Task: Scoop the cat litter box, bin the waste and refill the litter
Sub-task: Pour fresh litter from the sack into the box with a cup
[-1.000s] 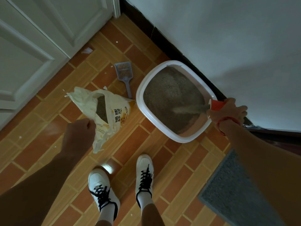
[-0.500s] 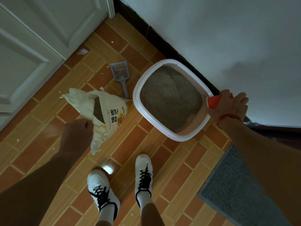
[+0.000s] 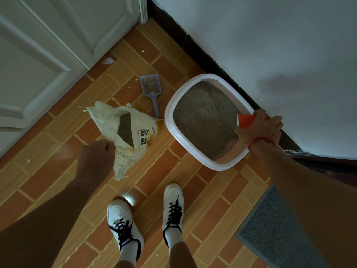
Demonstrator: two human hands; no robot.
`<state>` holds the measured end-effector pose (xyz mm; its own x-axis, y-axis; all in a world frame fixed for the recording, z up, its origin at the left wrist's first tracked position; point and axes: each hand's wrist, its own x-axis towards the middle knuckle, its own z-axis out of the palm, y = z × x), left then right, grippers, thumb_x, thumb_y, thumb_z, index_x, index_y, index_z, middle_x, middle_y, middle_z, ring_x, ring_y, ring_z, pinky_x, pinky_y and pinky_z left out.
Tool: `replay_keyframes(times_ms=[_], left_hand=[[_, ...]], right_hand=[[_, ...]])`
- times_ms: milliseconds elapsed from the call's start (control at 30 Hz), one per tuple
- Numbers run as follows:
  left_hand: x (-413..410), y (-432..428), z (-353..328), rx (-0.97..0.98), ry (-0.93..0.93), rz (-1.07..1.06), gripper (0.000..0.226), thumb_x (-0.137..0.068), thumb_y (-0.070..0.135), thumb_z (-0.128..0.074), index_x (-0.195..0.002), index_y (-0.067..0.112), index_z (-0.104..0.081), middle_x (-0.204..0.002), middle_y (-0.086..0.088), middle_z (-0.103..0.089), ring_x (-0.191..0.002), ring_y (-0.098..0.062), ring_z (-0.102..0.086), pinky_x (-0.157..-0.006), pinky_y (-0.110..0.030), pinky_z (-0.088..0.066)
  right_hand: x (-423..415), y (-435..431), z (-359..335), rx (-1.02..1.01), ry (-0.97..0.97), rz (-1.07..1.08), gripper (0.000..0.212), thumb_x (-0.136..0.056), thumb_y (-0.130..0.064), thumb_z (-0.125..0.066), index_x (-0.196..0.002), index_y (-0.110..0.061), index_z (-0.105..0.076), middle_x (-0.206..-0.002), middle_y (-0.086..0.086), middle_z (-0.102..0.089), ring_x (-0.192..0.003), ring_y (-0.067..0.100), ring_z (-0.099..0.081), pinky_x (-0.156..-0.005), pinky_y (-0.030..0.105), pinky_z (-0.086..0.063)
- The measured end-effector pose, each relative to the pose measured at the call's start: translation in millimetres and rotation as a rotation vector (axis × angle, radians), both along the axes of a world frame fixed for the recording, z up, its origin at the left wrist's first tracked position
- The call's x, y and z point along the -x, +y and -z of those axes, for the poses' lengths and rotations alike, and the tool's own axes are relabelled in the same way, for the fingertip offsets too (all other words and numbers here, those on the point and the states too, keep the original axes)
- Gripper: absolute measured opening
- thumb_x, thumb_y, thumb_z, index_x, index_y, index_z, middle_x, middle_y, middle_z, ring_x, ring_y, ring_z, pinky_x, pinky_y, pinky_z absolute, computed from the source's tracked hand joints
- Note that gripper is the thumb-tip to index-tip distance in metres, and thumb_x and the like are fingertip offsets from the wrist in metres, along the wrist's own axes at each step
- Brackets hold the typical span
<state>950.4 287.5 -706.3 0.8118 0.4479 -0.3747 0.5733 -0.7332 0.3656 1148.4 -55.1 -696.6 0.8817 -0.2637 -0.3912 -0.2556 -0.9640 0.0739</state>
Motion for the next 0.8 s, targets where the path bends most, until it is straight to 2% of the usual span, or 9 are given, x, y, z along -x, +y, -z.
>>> replay_keyframes(times_ms=[67,167,267,367,467,567,633,700,800], left_hand=[[3,7,2,0.015,0.011,-0.033,0.053,-0.096,0.005,-0.052,-0.048,0.016,-0.031,-0.044,0.006,-0.031,-0.039,-0.012,-0.030,-0.041,-0.023,-0.023],[6,16,7,0.064,0.059,-0.131,0.036,-0.098,0.016,-0.045,-0.064,0.007,-0.046,-0.053,0.002,-0.036,-0.057,-0.027,-0.040,-0.056,-0.033,-0.031],[8,21,6,0.073,0.077,-0.147,0.033,-0.099,0.020,-0.043,-0.068,0.007,-0.048,-0.054,0.003,-0.037,-0.061,-0.025,-0.040,-0.058,-0.032,-0.028],[10,25,4,0.092,0.089,-0.188,0.033,-0.099,0.022,-0.043,-0.069,0.008,-0.050,-0.055,0.002,-0.040,-0.060,-0.023,-0.042,-0.058,-0.034,-0.032],[11,30,4,0.123,0.104,-0.223,0.034,-0.098,0.021,-0.043,-0.067,0.009,-0.048,-0.055,0.002,-0.041,-0.053,-0.018,-0.039,-0.052,-0.029,-0.030],[14,36,4,0.143,0.094,-0.231,0.036,-0.098,0.020,-0.044,-0.064,0.011,-0.046,-0.054,0.003,-0.041,-0.056,-0.020,-0.040,-0.056,-0.032,-0.031],[17,38,2,0.150,0.087,-0.230,0.036,-0.099,0.020,-0.043,-0.065,0.010,-0.048,-0.055,0.003,-0.041,-0.056,-0.019,-0.040,-0.053,-0.027,-0.028],[19,39,2,0.150,0.083,-0.223,0.034,-0.099,0.021,-0.042,-0.068,0.009,-0.050,-0.055,0.004,-0.039,-0.060,-0.021,-0.042,-0.056,-0.030,-0.030],[20,40,3,0.179,0.062,-0.242,0.034,-0.098,0.021,-0.043,-0.067,0.009,-0.048,-0.055,0.004,-0.040,-0.063,-0.023,-0.045,-0.061,-0.034,-0.033]], right_hand=[[1,17,-2,-0.093,0.016,0.083,0.074,-0.072,-0.045,-0.074,-0.133,-0.021,-0.040,-0.127,0.018,-0.038,-0.120,0.039,-0.041,-0.099,0.051,-0.043],[3,46,-6,-0.295,-0.024,0.136,0.063,-0.077,-0.040,-0.069,-0.131,-0.017,-0.045,-0.097,-0.001,-0.042,-0.108,0.027,-0.049,-0.095,0.046,-0.048],[7,78,-8,-0.467,-0.031,0.053,0.041,-0.083,-0.037,-0.062,-0.118,-0.016,-0.054,-0.096,-0.001,-0.053,-0.094,0.020,-0.055,-0.070,0.023,-0.042],[14,114,-15,-0.678,0.035,-0.002,0.039,-0.084,-0.033,-0.059,-0.114,-0.008,-0.058,-0.096,0.003,-0.063,-0.087,0.018,-0.061,-0.053,0.014,-0.035],[24,150,-22,-0.827,0.093,-0.081,0.024,-0.088,-0.025,-0.058,-0.109,-0.012,-0.062,-0.094,0.003,-0.069,-0.085,0.013,-0.067,-0.058,0.015,-0.043],[34,180,-30,-0.965,0.187,-0.028,0.038,-0.086,-0.029,-0.059,-0.122,-0.019,-0.051,-0.108,0.002,-0.065,-0.097,0.016,-0.066,-0.075,0.031,-0.051],[41,194,-39,-1.021,0.168,-0.034,0.038,-0.086,-0.027,-0.063,-0.122,-0.019,-0.052,-0.097,-0.005,-0.068,-0.087,0.007,-0.067,-0.074,0.031,-0.053],[51,203,-44,-1.041,0.181,-0.084,0.029,-0.085,-0.028,-0.066,-0.112,-0.028,-0.055,-0.078,-0.013,-0.070,-0.074,0.000,-0.067,-0.068,0.029,-0.054],[71,215,-50,-1.045,0.283,-0.139,0.033,-0.078,-0.038,-0.070,-0.102,-0.040,-0.047,-0.085,-0.010,-0.071,-0.081,0.003,-0.068,-0.075,0.030,-0.056]])
